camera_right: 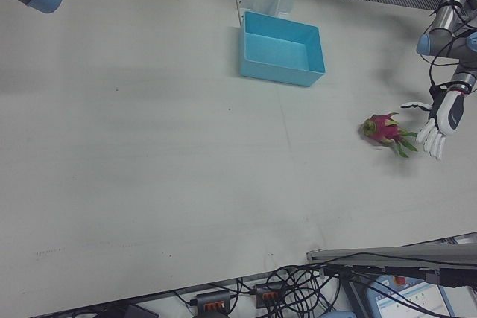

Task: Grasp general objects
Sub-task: 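Move the left hand down beside the pink dragon fruit, then close the left hand's fingers around the dragon fruit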

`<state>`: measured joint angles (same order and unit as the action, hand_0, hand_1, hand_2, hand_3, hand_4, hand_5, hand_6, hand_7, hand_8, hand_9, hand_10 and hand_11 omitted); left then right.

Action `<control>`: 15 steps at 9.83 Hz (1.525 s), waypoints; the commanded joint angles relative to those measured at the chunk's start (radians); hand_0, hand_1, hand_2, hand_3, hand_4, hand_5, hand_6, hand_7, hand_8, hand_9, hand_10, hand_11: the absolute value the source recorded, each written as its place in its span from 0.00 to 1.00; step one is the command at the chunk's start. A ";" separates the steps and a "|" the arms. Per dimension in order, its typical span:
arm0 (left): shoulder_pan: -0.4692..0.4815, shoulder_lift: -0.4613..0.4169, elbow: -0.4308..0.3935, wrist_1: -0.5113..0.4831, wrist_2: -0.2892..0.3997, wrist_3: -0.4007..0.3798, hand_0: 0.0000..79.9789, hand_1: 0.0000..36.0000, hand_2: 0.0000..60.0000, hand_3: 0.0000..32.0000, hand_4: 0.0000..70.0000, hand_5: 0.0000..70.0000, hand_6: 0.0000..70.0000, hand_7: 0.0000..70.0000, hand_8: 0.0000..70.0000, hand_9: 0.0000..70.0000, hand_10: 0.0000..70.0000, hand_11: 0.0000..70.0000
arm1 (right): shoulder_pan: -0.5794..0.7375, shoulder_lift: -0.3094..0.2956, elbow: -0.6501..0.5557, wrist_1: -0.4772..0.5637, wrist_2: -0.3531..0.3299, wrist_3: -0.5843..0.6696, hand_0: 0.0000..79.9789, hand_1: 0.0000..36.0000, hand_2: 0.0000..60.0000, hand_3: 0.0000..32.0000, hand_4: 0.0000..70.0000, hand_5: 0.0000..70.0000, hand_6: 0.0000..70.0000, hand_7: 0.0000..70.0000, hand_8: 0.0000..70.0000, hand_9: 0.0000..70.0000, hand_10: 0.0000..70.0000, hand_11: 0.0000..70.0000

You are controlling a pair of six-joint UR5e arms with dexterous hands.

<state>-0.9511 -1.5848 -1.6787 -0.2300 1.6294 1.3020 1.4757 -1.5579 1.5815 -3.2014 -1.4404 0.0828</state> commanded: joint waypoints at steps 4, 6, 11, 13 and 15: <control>0.031 -0.001 0.002 0.038 -0.043 0.082 0.74 0.91 0.36 0.80 0.00 0.00 0.00 0.01 0.00 0.00 0.00 0.00 | 0.000 0.001 0.000 0.000 0.000 0.000 0.00 0.00 0.00 0.00 0.00 0.00 0.00 0.00 0.00 0.00 0.00 0.00; 0.093 -0.003 0.004 0.055 -0.109 0.082 0.74 0.94 0.39 0.81 0.00 0.00 0.00 0.03 0.00 0.00 0.00 0.00 | 0.000 0.001 0.000 0.000 0.000 0.000 0.00 0.00 0.00 0.00 0.00 0.00 0.00 0.00 0.00 0.00 0.00 0.00; 0.161 -0.015 0.007 0.089 -0.186 0.083 0.74 0.93 0.39 0.89 0.00 0.00 0.00 0.01 0.00 0.00 0.00 0.00 | 0.000 -0.001 0.000 0.000 0.000 0.000 0.00 0.00 0.00 0.00 0.00 0.00 0.00 0.00 0.00 0.00 0.00 0.00; 0.184 -0.018 0.005 0.109 -0.232 0.120 0.74 0.94 0.39 0.83 0.00 0.00 0.00 0.03 0.00 0.00 0.00 0.00 | 0.000 0.001 0.000 0.000 0.000 0.000 0.00 0.00 0.00 0.00 0.00 0.00 0.00 0.00 0.00 0.00 0.00 0.00; 0.207 -0.038 0.007 0.142 -0.272 0.143 0.75 0.94 0.38 0.66 0.00 0.00 0.00 0.04 0.00 0.00 0.00 0.00 | 0.000 0.001 0.000 0.000 0.000 0.000 0.00 0.00 0.00 0.00 0.00 0.00 0.00 0.00 0.00 0.00 0.00 0.00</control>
<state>-0.7698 -1.6061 -1.6721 -0.1204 1.4044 1.4146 1.4757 -1.5575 1.5815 -3.2014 -1.4404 0.0828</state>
